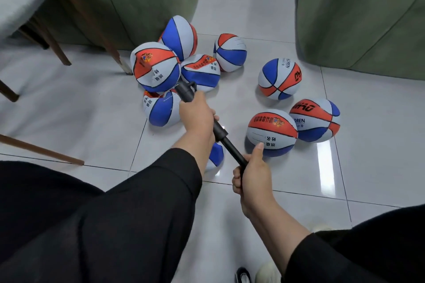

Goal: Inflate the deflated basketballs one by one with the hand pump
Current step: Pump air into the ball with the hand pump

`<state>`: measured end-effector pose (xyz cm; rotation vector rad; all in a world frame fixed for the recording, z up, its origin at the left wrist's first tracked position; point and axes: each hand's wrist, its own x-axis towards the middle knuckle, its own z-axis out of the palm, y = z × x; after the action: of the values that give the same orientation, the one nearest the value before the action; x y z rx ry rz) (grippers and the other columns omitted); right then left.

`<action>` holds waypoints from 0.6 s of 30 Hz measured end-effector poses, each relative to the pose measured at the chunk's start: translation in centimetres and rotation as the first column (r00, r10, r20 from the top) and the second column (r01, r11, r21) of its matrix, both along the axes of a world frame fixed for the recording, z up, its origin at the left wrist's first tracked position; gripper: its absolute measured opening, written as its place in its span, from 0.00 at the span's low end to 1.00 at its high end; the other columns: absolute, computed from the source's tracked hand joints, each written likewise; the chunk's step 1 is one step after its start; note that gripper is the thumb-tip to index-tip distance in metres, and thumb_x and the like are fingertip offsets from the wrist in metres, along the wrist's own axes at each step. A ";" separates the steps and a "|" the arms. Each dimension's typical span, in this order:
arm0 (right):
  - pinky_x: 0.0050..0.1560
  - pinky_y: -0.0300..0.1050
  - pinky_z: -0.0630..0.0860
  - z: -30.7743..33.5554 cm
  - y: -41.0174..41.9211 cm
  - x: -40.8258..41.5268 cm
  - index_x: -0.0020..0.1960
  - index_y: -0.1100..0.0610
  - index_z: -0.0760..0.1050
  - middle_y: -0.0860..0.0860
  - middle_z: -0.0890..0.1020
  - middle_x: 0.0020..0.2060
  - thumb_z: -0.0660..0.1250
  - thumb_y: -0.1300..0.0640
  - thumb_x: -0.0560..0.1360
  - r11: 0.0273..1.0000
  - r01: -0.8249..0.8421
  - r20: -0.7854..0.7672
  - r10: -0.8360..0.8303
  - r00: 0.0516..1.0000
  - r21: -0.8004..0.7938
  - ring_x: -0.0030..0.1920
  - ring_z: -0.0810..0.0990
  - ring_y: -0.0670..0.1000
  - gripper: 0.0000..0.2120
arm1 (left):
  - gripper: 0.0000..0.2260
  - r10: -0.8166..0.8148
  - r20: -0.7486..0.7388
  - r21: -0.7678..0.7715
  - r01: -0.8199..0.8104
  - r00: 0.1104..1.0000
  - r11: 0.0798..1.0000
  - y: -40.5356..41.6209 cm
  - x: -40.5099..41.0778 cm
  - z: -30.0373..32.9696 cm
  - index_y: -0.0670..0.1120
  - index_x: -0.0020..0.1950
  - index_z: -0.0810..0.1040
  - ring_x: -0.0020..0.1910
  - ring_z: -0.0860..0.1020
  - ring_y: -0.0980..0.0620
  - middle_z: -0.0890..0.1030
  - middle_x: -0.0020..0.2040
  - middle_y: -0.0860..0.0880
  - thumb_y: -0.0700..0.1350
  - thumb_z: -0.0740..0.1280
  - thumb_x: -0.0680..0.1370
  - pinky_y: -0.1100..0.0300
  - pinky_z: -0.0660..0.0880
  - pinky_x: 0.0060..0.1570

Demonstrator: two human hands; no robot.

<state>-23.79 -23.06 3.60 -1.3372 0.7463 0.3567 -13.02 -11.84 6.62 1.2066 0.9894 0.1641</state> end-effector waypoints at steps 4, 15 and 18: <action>0.24 0.40 0.62 -0.5 0.3 0.0 0.50 0.64 0.76 0.55 0.70 0.27 0.46 0.35 0.84 1.000 -0.003 -0.002 0.003 1.000 -0.024 0.24 0.64 0.50 0.35 | 0.04 -0.038 0.015 0.058 0.037 0.999 0.998 -3.4 -2.0 -0.8 0.47 0.51 0.72 0.28 0.73 0.44 0.74 0.33 0.43 0.46 0.63 0.79 0.59 0.72 0.26; 0.26 0.43 0.65 1.0 1.5 1.9 0.40 0.57 0.68 0.55 0.71 0.26 0.51 0.39 0.84 0.984 -0.106 0.051 0.114 0.992 -0.146 0.23 0.67 0.52 0.26 | 0.06 0.006 0.018 -0.076 -0.005 1.000 0.997 -1.8 -1.5 -0.4 0.45 0.52 0.74 0.27 0.74 0.47 0.74 0.32 0.45 0.47 0.63 0.80 0.58 0.74 0.31; 0.37 0.51 0.66 0.1 1.2 1.5 0.33 0.55 0.65 0.54 0.70 0.27 0.53 0.34 0.75 0.968 -0.091 0.043 0.104 0.994 -0.236 0.31 0.68 0.55 0.25 | 0.05 0.040 0.004 -0.086 -0.039 0.999 0.996 -0.2 -0.8 -0.2 0.46 0.52 0.74 0.27 0.74 0.49 0.74 0.32 0.46 0.47 0.64 0.80 0.61 0.73 0.28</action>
<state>-22.24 -21.83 3.71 -1.6040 0.6927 0.3157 -13.86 -12.03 6.42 1.1085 1.0055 0.1548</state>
